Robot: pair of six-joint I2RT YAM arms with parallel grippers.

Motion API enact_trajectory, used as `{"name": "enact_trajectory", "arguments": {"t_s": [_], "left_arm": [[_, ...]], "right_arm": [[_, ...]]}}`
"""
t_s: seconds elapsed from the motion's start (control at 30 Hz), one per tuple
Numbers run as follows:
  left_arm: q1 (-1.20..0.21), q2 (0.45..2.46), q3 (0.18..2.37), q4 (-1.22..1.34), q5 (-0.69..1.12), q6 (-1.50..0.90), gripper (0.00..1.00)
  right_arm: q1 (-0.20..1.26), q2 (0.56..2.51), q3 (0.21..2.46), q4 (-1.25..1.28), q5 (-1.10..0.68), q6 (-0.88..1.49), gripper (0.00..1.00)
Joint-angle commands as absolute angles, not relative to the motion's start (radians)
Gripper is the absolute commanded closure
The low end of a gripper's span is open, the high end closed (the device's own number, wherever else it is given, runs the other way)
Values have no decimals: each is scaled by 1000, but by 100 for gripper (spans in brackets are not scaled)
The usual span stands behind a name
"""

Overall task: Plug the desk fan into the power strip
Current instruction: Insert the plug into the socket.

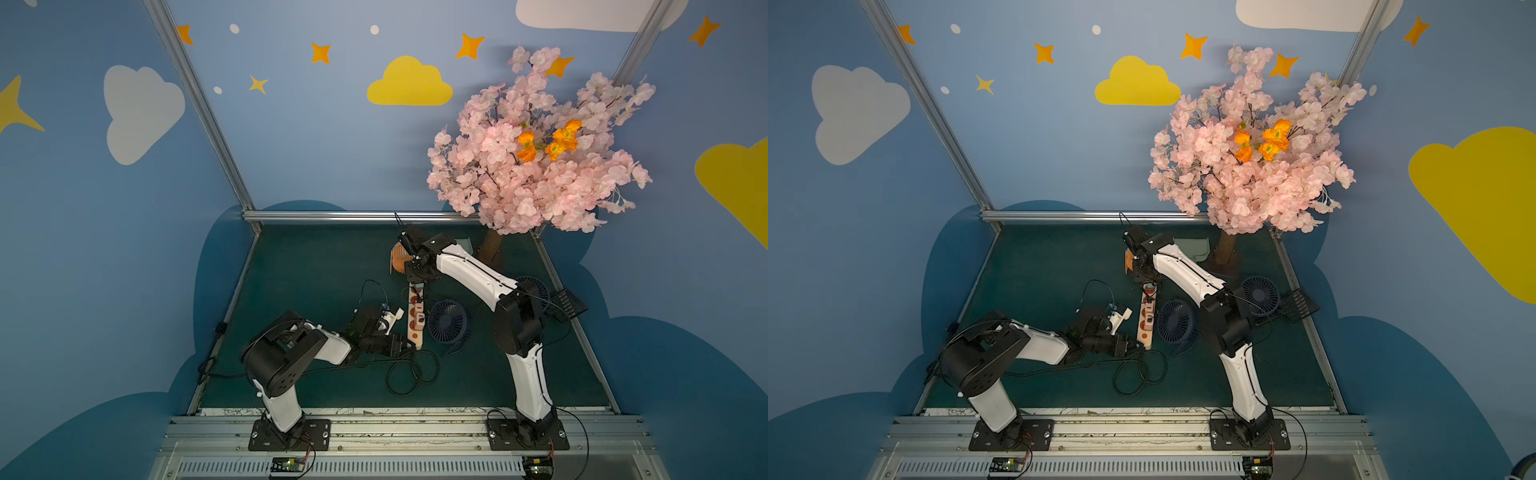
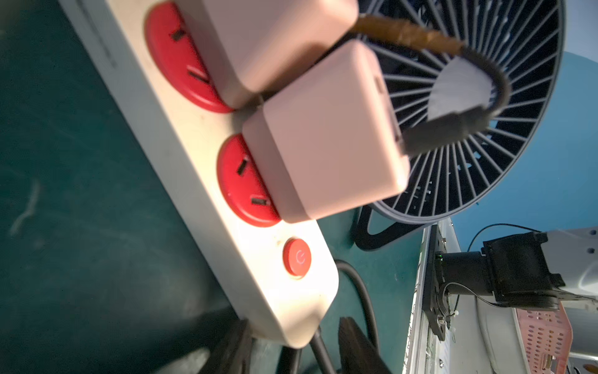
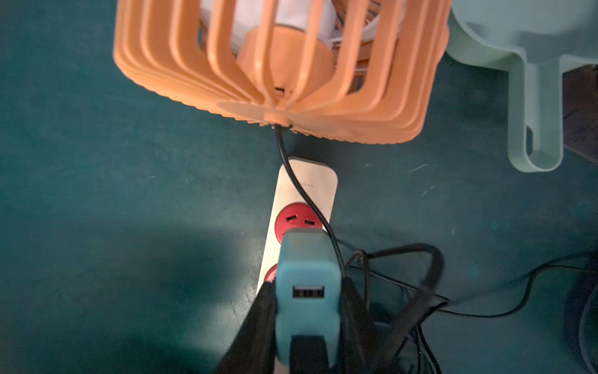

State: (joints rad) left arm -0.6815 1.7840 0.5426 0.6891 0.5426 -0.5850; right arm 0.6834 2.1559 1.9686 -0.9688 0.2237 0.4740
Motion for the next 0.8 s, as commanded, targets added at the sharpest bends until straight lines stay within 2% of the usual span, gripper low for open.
{"name": "enact_trajectory", "arguments": {"t_s": [0.0, 0.1, 0.23, 0.77], "left_arm": [[-703, 1878, 553, 852, 591, -641, 59], [-705, 1946, 559, 923, 614, -675, 65], [-696, 1975, 551, 939, 605, -692, 67], [-655, 2017, 527, 987, 592, -753, 70]], "right_arm": [[674, 2166, 1948, -974, 185, 486, 100], [664, 2158, 1926, -956, 192, 471, 100], [643, 2144, 1891, -923, 165, 448, 100], [674, 2083, 1861, -827, 187, 422, 100]]}}
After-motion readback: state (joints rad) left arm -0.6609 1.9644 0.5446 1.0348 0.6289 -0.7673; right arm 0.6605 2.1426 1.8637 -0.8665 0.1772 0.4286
